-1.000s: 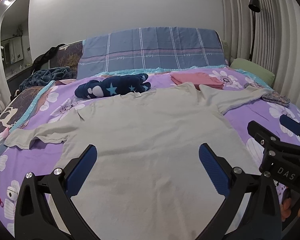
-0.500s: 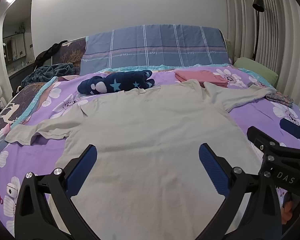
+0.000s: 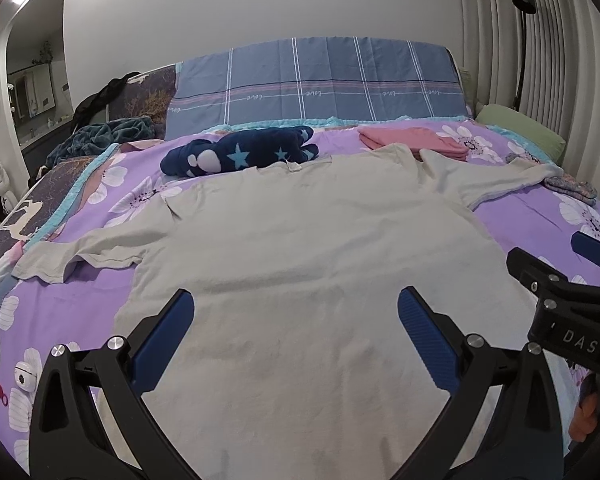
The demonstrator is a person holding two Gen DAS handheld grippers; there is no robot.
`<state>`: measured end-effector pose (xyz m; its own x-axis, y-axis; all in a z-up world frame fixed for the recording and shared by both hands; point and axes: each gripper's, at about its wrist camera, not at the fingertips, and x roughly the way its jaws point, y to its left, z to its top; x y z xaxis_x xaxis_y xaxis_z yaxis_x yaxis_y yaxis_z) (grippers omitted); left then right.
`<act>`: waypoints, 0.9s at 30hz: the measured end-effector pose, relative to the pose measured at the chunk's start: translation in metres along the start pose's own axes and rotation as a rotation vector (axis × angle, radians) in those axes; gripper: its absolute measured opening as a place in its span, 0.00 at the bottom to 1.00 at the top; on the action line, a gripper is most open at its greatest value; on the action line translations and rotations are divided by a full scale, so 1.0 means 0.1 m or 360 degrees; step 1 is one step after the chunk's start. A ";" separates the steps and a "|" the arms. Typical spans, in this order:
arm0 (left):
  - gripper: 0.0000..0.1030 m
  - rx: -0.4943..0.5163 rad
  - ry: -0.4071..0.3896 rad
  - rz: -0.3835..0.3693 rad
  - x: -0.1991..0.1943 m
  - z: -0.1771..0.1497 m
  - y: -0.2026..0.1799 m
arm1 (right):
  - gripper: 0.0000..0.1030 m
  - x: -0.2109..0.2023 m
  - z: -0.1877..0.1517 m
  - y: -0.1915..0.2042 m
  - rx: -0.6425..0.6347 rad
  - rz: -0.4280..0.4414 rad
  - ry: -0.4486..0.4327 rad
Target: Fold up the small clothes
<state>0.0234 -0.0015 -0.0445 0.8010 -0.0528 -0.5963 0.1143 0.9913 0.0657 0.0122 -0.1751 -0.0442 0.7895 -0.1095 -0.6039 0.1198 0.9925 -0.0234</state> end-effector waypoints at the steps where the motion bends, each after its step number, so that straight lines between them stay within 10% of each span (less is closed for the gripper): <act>1: 0.99 0.0002 0.0003 -0.0002 0.01 0.00 0.00 | 0.98 0.01 0.00 0.00 -0.0001 -0.0001 0.0004; 27: 0.99 -0.0014 0.0056 -0.0085 0.18 -0.03 0.01 | 0.98 0.17 0.02 0.02 -0.0019 -0.0005 0.0045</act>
<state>0.0363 -0.0007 -0.0570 0.7726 -0.1014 -0.6267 0.1510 0.9882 0.0262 0.0273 -0.1746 -0.0525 0.7716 -0.1112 -0.6263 0.1149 0.9928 -0.0348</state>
